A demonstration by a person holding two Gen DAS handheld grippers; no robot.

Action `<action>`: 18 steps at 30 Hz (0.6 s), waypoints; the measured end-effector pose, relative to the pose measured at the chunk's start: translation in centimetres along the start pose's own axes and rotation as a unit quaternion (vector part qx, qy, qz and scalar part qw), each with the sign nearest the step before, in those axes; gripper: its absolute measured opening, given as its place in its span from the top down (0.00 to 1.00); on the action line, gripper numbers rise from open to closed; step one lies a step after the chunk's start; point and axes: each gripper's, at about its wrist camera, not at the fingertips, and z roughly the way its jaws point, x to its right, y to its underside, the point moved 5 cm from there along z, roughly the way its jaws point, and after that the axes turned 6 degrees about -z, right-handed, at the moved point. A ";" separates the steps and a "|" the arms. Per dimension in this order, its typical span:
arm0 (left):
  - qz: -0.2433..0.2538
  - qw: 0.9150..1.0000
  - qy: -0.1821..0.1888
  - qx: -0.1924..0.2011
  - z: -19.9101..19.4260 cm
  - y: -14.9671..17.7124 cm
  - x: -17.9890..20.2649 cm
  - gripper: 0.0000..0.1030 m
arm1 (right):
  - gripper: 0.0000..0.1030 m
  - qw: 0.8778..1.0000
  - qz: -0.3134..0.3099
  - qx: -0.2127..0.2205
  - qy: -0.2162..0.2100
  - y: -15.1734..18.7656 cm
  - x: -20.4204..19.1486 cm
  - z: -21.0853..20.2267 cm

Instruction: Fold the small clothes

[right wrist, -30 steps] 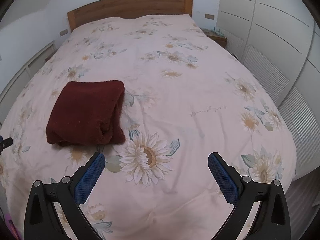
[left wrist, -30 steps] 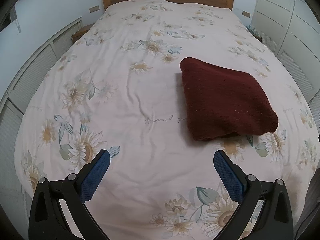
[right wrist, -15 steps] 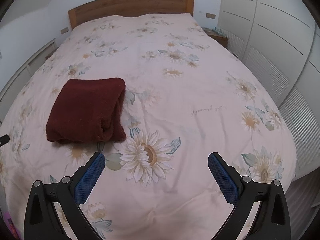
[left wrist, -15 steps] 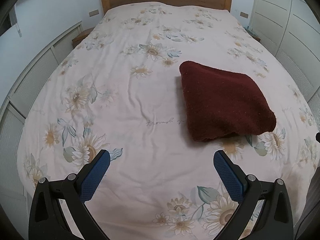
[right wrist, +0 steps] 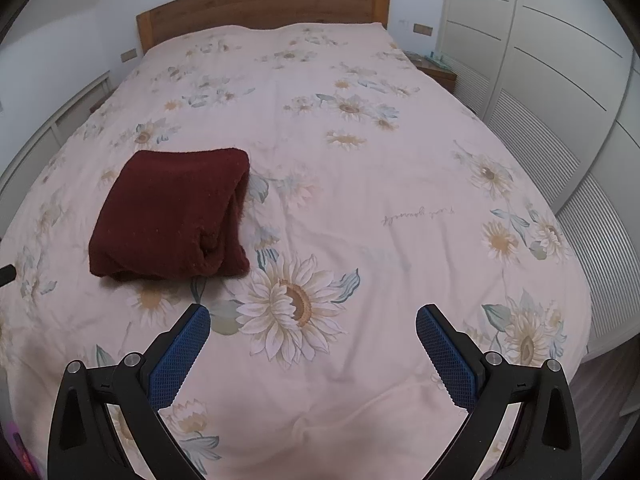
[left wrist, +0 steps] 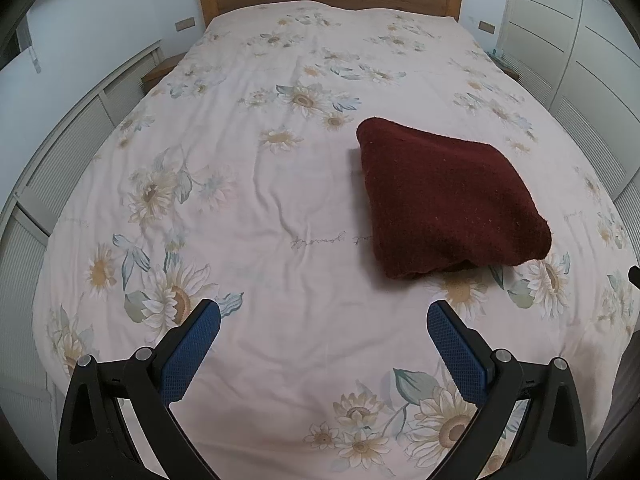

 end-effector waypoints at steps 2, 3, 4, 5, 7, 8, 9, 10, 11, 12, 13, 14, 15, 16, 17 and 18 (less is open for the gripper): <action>-0.001 1.000 0.002 -0.003 0.0 0.1 0.1 0.01 | 0.00 1.000 -0.001 -0.001 -0.001 0.1 -0.1 0.0; -0.001 1.000 0.002 -0.004 0.0 0.1 0.1 0.01 | 0.00 1.000 -0.001 -0.001 -0.002 0.1 -0.1 0.0; -0.001 1.000 0.002 -0.004 0.0 0.2 0.1 0.01 | 0.00 1.000 -0.002 0.000 -0.003 0.0 -0.2 0.1; -0.002 1.000 0.002 -0.004 0.0 0.2 0.1 0.01 | 0.00 1.000 -0.002 -0.001 -0.004 0.0 -0.2 0.1; -0.002 1.000 0.000 -0.004 0.0 0.2 0.1 0.01 | 0.00 1.000 -0.004 -0.002 -0.004 0.1 -0.3 0.3; -0.002 1.000 0.000 -0.004 0.0 0.2 0.0 0.01 | 0.00 1.000 -0.004 -0.003 -0.005 0.1 -0.3 0.3; -0.003 1.000 0.000 -0.004 0.0 0.2 0.0 0.01 | 0.00 1.000 -0.004 -0.003 -0.006 0.1 -0.4 0.3; -0.003 1.000 0.000 -0.003 0.0 0.2 0.0 0.01 | 0.00 1.000 -0.004 -0.004 -0.007 0.1 -0.4 0.4; -0.002 1.000 0.000 -0.003 -0.1 0.2 0.1 0.01 | 0.00 1.000 -0.005 -0.004 -0.007 0.1 -0.5 0.4; -0.001 1.000 -0.001 -0.003 0.0 0.2 0.1 0.01 | 0.00 1.000 -0.005 -0.005 -0.008 0.1 -0.5 0.5; -0.001 1.000 -0.002 -0.002 -0.1 0.2 0.1 0.01 | 0.00 1.000 -0.004 -0.005 -0.009 0.1 -0.5 0.5; 0.000 1.000 -0.002 -0.002 -0.1 0.2 0.1 0.01 | 0.00 1.000 -0.004 -0.005 -0.010 0.2 -0.5 0.5; 0.000 1.000 -0.002 -0.002 -0.1 0.1 0.2 0.01 | 0.00 1.000 -0.004 -0.006 -0.010 0.2 -0.5 0.6; 0.001 1.000 -0.001 -0.002 -0.2 0.1 0.2 0.01 | 0.00 1.000 -0.004 -0.006 -0.011 0.2 -0.5 0.6; 0.000 1.000 -0.001 0.000 -0.2 0.1 0.3 0.01 | 0.00 1.000 -0.005 -0.006 -0.011 0.1 -0.5 0.6; 0.002 1.000 -0.001 0.000 -0.2 0.0 0.3 0.01 | 0.00 1.000 -0.004 -0.006 -0.010 0.2 -0.6 0.6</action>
